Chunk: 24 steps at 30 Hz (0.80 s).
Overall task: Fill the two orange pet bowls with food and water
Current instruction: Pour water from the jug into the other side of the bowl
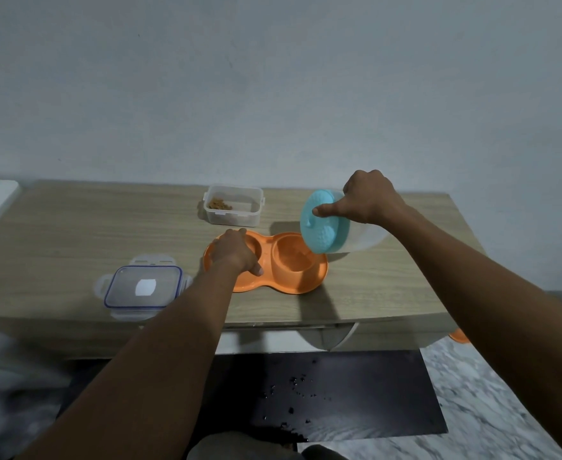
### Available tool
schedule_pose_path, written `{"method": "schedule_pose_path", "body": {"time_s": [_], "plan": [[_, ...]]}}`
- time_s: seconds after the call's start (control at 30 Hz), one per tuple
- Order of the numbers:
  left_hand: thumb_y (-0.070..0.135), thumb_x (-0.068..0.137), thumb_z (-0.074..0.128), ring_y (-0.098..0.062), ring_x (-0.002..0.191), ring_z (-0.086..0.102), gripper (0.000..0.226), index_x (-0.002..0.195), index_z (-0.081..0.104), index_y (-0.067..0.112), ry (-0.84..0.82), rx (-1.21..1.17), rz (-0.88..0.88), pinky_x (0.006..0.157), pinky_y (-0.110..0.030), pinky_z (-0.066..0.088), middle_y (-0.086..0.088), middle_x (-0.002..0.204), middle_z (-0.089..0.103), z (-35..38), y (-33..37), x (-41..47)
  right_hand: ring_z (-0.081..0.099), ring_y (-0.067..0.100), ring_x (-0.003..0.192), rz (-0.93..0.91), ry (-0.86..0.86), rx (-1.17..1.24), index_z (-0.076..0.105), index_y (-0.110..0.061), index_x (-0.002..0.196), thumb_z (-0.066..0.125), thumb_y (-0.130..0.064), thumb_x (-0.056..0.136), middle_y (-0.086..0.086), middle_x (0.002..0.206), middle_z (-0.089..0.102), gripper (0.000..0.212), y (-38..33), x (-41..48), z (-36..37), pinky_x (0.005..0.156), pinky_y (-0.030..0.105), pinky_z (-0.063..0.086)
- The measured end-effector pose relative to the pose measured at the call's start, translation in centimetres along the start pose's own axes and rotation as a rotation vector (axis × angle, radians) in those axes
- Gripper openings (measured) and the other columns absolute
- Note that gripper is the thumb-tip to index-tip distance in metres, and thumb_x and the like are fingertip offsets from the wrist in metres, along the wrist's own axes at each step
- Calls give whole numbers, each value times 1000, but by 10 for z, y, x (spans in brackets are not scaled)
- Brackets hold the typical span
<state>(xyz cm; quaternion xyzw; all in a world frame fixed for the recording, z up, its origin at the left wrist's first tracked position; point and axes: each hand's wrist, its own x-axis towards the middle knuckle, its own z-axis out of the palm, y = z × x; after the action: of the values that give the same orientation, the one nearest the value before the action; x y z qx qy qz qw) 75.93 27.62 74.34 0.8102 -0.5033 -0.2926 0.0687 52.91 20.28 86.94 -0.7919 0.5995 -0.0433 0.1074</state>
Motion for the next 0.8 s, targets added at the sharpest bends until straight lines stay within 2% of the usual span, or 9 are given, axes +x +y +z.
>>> {"method": "schedule_pose_path", "body": {"time_s": [0.8], "plan": [[28,63,94,-36,146,32,117,157,26,19,8,-6,-8,114,-50,36,-11,158,35,2,1,0,47,17,55,-25,-2,-15,48,-12,56,77,-76,63,1,54,48,70,-3,-5,-10,50,30,34]]}}
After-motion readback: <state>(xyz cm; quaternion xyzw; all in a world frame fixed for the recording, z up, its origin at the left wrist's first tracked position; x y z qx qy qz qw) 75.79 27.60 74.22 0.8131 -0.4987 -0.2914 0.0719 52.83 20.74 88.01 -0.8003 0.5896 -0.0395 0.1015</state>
